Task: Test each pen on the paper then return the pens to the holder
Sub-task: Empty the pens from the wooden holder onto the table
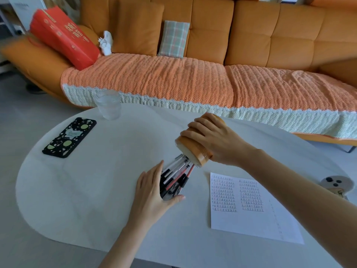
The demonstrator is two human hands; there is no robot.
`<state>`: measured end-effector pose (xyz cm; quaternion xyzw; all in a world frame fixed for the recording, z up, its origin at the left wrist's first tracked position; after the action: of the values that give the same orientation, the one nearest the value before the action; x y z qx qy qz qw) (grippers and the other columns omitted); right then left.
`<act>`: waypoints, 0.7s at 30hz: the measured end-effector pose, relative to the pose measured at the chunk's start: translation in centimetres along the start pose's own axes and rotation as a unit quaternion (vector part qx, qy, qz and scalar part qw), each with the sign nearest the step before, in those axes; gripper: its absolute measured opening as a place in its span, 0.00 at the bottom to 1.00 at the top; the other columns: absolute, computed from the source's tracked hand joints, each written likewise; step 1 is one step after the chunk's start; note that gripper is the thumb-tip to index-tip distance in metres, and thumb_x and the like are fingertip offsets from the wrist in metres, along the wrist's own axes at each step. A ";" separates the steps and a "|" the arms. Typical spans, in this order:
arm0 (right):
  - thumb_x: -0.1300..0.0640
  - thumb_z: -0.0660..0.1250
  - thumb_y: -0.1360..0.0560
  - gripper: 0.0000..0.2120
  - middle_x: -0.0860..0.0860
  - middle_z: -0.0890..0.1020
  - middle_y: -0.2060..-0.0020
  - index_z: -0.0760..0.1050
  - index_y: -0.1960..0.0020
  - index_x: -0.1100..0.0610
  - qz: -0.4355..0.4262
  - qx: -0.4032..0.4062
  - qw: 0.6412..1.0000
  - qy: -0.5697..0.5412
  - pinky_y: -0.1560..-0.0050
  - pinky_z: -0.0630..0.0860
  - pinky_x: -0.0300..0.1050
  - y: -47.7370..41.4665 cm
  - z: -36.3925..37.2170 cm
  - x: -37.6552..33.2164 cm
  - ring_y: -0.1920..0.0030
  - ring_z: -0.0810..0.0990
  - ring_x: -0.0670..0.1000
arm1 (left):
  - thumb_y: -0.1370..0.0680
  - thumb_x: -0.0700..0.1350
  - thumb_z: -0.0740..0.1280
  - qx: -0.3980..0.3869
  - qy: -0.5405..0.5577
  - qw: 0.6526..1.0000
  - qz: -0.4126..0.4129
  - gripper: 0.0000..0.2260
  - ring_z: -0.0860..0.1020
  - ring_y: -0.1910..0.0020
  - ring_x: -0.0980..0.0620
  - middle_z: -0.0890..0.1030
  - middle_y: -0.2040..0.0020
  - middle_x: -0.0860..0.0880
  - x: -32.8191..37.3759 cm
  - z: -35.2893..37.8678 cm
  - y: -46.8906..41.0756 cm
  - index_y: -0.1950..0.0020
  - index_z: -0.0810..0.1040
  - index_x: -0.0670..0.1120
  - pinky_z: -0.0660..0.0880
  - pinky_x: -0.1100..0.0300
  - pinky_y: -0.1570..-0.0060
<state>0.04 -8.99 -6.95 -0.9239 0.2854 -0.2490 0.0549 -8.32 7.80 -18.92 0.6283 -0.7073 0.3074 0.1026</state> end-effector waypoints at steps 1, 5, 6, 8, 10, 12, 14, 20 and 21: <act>0.53 0.74 0.35 0.37 0.55 0.75 0.37 0.63 0.29 0.51 0.008 -0.001 1.000 0.004 0.29 0.60 0.60 0.0 0.0 0.4 0.36 0.72 0.59 | 0.39 0.73 0.63 0.000 -0.001 1.000 0.002 0.48 0.66 0.35 0.53 0.70 0.33 0.51 0.0 0.0 0.0 0.26 0.59 0.48 0.61 0.52 0.32; 0.54 0.72 0.33 0.35 0.56 0.75 0.37 0.62 0.28 0.52 0.006 -0.001 1.000 0.018 0.30 0.60 0.60 0.1 -0.2 1.7 0.36 0.72 0.59 | 0.37 0.71 0.64 0.003 -0.015 1.000 0.011 0.45 0.67 0.35 0.53 0.71 0.33 0.52 -0.1 0.2 0.0 0.27 0.60 0.48 0.62 0.50 0.32; 0.54 0.71 0.32 0.34 0.56 0.75 0.37 0.63 0.29 0.52 0.009 0.003 1.000 0.020 0.30 0.60 0.60 0.1 -0.2 1.9 0.37 0.73 0.59 | 0.36 0.70 0.64 0.004 -0.019 1.000 0.013 0.44 0.67 0.35 0.53 0.71 0.33 0.52 -0.1 0.3 0.0 0.27 0.60 0.48 0.61 0.50 0.31; 0.55 0.71 0.32 0.34 0.56 0.75 0.37 0.63 0.29 0.52 0.022 0.007 0.999 0.024 0.30 0.61 0.60 0.0 -0.3 2.5 0.37 0.73 0.60 | 0.35 0.67 0.64 0.005 -0.023 1.000 0.018 0.42 0.69 0.35 0.52 0.71 0.33 0.52 -0.1 0.4 0.0 0.27 0.61 0.47 0.61 0.49 0.32; 0.55 0.71 0.33 0.34 0.57 0.75 0.38 0.65 0.29 0.53 0.037 0.008 0.999 0.026 0.31 0.62 0.60 0.1 -0.5 3.3 0.37 0.73 0.60 | 0.34 0.65 0.64 0.007 -0.025 0.999 0.023 0.39 0.70 0.36 0.50 0.72 0.34 0.51 0.0 0.5 0.0 0.28 0.62 0.47 0.63 0.48 0.32; 0.53 0.72 0.34 0.34 0.57 0.76 0.38 0.66 0.29 0.54 0.052 0.009 0.998 0.026 0.32 0.62 0.59 0.4 -0.7 4.2 0.38 0.73 0.60 | 0.32 0.63 0.64 0.009 -0.029 0.999 0.022 0.36 0.70 0.36 0.51 0.72 0.34 0.52 0.0 0.5 0.0 0.28 0.64 0.48 0.60 0.50 0.31; 0.52 0.72 0.34 0.35 0.57 0.76 0.38 0.66 0.30 0.55 0.072 0.011 0.997 0.020 0.31 0.62 0.59 0.9 -0.8 5.0 0.38 0.73 0.60 | 0.31 0.63 0.63 0.008 -0.033 0.999 0.024 0.34 0.67 0.35 0.53 0.71 0.34 0.52 0.0 0.6 0.1 0.29 0.65 0.49 0.56 0.53 0.31; 0.51 0.81 0.44 0.48 0.52 0.72 0.36 0.62 0.29 0.52 0.262 0.051 0.937 -0.225 0.34 0.65 0.56 3.8 -0.4 7.2 0.36 0.69 0.56 | 0.30 0.64 0.62 0.004 -0.032 0.999 0.036 0.30 0.67 0.34 0.54 0.71 0.33 0.52 0.1 0.5 0.2 0.31 0.67 0.53 0.57 0.52 0.30; 0.52 0.82 0.45 0.49 0.51 0.71 0.36 0.61 0.30 0.51 0.300 0.068 0.900 -0.308 0.36 0.67 0.53 4.4 0.0 7.4 0.37 0.69 0.54 | 0.30 0.65 0.61 0.004 -0.033 0.999 0.039 0.31 0.67 0.34 0.54 0.70 0.33 0.52 0.1 0.6 0.2 0.31 0.67 0.53 0.58 0.51 0.31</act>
<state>3.11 -16.74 -4.81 -0.8193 0.5000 0.0574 0.2746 -8.36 7.43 -19.39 0.6105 -0.7328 0.2933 0.0652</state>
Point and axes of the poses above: each hand's wrist, its own y-axis away from the middle knuckle, its own z-axis out of the palm, x = y × z, the point moved 5 cm from there along -y, towards the middle knuckle
